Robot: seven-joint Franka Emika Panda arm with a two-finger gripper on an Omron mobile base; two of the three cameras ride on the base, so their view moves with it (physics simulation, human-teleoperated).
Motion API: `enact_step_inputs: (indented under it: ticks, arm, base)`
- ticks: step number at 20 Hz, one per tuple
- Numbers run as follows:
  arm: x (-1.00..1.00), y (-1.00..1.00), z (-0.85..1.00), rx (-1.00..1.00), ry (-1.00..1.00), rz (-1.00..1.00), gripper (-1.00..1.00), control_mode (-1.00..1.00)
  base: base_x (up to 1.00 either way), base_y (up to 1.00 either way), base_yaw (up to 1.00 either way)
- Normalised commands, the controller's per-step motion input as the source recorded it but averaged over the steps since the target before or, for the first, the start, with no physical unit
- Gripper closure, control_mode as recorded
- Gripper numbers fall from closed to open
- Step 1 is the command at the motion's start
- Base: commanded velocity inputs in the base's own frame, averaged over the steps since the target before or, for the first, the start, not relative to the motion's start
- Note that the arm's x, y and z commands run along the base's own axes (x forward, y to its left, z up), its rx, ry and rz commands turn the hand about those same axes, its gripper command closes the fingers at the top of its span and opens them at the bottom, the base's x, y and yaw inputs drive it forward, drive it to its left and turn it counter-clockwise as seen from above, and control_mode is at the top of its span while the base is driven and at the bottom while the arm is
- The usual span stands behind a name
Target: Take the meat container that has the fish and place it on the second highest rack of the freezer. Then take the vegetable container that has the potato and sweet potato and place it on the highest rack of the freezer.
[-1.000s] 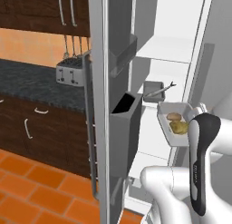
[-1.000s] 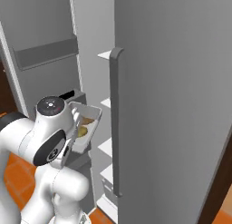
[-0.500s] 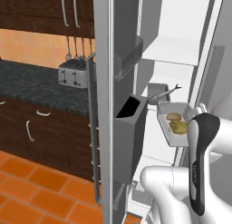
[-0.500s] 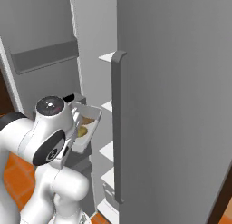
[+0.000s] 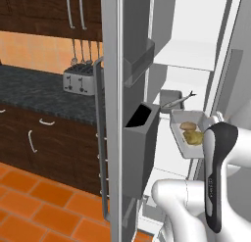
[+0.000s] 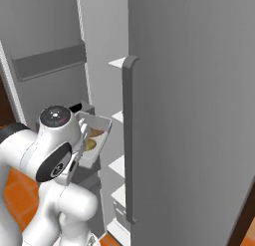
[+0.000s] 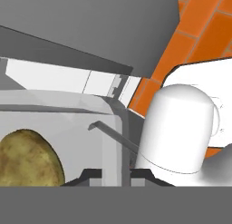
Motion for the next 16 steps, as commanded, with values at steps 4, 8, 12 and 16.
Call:
enact_step_inputs:
  ticks: [4, 8, 12, 16]
  arm:
    - [-0.04, 0.0, 0.44, -0.01, -0.13, -0.14, 1.0, -1.0]
    - [0.01, 0.17, 0.96, -0.1, -0.16, -0.35, 1.0, -1.0]
    - [0.17, 0.02, 1.0, -0.09, -0.16, -0.29, 1.0, -1.0]
    - [0.53, 0.05, 0.95, -0.11, -0.2, -0.13, 1.0, -1.0]
  base:
    - [0.0, 0.0, 0.0]
    - [0.0, 0.0, 0.0]
    - [0.0, 0.0, 0.0]
    - [0.0, 0.0, 0.0]
